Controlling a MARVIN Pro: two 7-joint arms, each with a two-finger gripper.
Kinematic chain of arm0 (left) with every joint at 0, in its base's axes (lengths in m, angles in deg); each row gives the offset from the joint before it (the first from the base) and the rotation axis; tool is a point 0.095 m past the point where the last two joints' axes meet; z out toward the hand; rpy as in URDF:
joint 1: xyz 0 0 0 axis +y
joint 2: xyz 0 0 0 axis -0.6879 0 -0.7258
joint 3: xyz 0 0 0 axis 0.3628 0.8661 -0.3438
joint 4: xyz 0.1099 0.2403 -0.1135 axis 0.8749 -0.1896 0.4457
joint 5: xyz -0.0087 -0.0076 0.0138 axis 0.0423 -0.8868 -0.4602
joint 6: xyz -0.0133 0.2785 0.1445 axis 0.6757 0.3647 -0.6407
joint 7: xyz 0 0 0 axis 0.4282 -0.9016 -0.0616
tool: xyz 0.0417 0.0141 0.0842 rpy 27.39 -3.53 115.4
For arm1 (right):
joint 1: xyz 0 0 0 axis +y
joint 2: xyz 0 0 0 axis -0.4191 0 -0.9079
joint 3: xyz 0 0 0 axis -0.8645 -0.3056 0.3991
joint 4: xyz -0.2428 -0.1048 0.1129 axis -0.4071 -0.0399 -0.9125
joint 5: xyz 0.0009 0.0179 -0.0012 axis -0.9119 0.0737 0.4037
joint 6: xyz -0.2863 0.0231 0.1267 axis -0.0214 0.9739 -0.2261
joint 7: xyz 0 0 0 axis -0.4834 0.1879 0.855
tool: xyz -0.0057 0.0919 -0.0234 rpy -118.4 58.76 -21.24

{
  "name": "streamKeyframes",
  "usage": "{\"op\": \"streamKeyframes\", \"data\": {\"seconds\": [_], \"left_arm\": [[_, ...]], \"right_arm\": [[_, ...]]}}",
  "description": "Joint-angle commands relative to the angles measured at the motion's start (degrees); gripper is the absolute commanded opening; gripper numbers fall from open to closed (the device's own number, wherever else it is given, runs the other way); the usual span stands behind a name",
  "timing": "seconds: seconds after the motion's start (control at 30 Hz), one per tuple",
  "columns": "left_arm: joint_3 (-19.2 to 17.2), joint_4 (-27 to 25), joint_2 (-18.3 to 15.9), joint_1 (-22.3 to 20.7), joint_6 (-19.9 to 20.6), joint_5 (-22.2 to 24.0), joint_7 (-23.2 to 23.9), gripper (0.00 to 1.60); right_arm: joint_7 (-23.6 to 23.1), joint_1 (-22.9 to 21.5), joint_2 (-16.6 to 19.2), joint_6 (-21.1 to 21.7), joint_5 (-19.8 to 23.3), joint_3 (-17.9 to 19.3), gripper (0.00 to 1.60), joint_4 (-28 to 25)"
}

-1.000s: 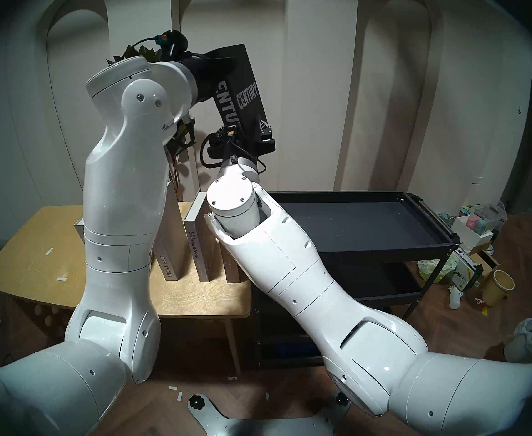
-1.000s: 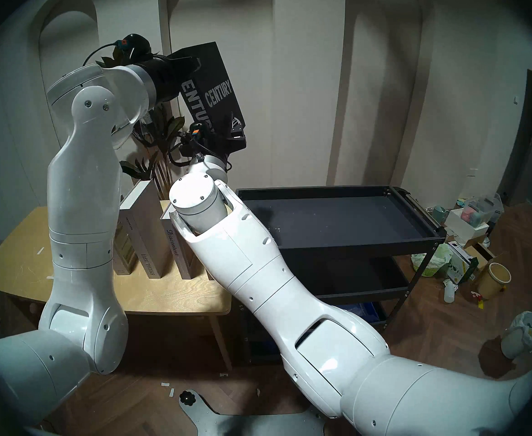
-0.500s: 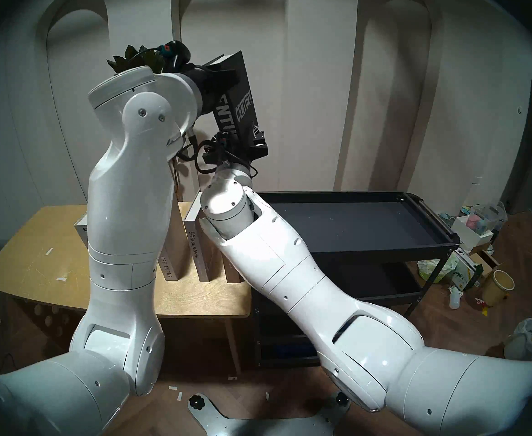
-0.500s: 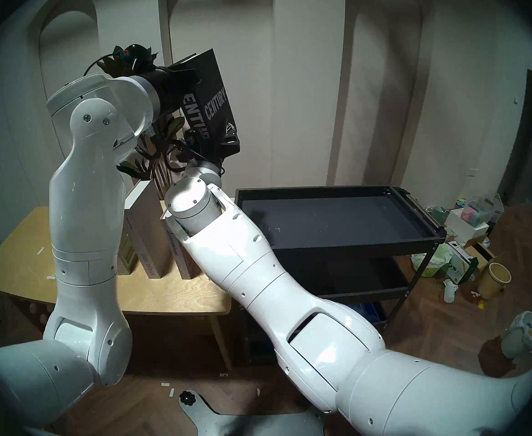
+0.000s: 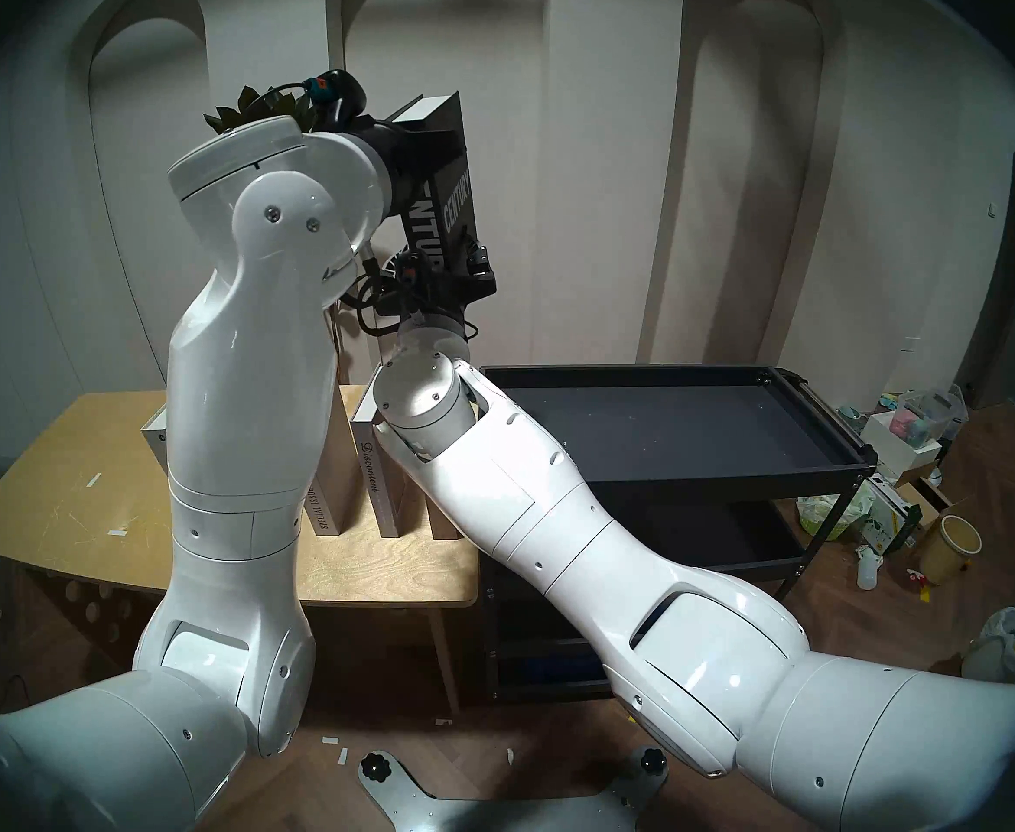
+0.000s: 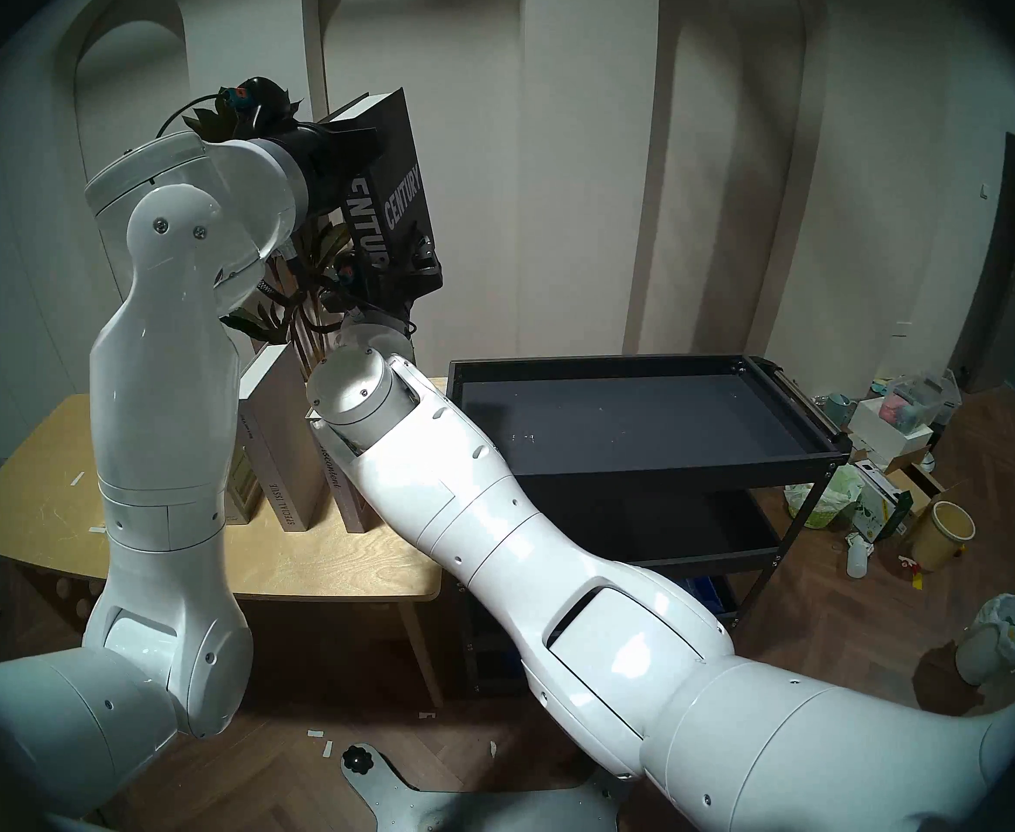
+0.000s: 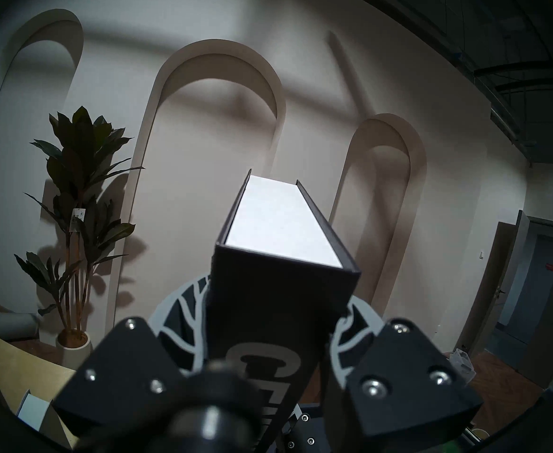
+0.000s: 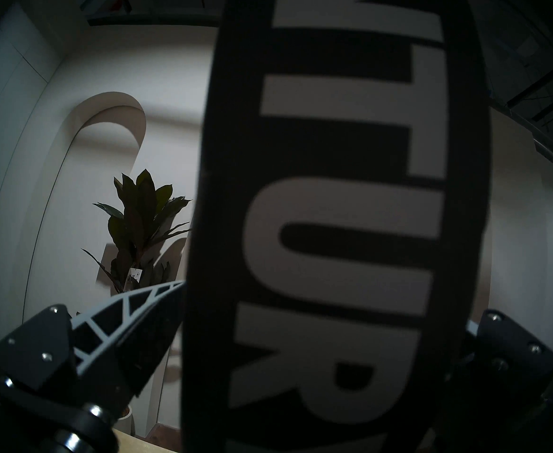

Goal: Move the books from the display table onto the shelf, standing them upright with spines facing out and tallest at one end

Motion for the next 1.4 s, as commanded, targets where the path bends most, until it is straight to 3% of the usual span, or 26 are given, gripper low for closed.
{"op": "streamKeyframes", "data": {"seconds": [0.0,0.87,0.9,0.93,0.97,1.0,1.1,1.37], "left_arm": [[1.21,-0.43,0.74,-1.41,-0.31,1.20,-0.90,0.00],[0.74,1.90,0.52,-3.17,-1.22,4.94,-8.53,0.00],[0.85,2.11,0.66,-3.22,-1.30,5.14,-8.85,0.00],[0.80,2.06,0.50,-3.27,-1.28,5.36,-9.03,0.00],[0.90,2.32,0.67,-3.31,-1.32,5.51,-9.36,0.00],[0.93,2.45,0.70,-3.37,-1.35,5.68,-9.73,0.00],[1.19,2.86,0.85,-3.54,-1.52,6.18,-10.48,0.00],[2.26,3.76,1.38,-4.45,-1.92,7.77,-12.17,0.00]], "right_arm": [[-0.32,-2.23,-1.66,-2.34,-0.22,-0.77,1.60,-0.39],[-0.77,-1.68,-1.63,-7.80,1.19,-1.78,1.59,0.17],[-0.75,-1.62,-1.80,-7.99,1.31,-1.88,1.03,0.13],[-0.82,-1.58,-1.38,-8.26,1.32,-1.82,1.03,0.27],[-0.78,-1.51,-1.56,-8.44,1.39,-1.92,0.75,0.19],[-0.77,-1.48,-1.52,-8.68,1.47,-1.93,0.67,0.20],[-0.72,-1.33,-1.47,-9.16,1.71,-2.03,0.00,0.29],[-0.80,-1.56,-0.95,-10.34,1.92,-2.34,0.00,0.70]]}}
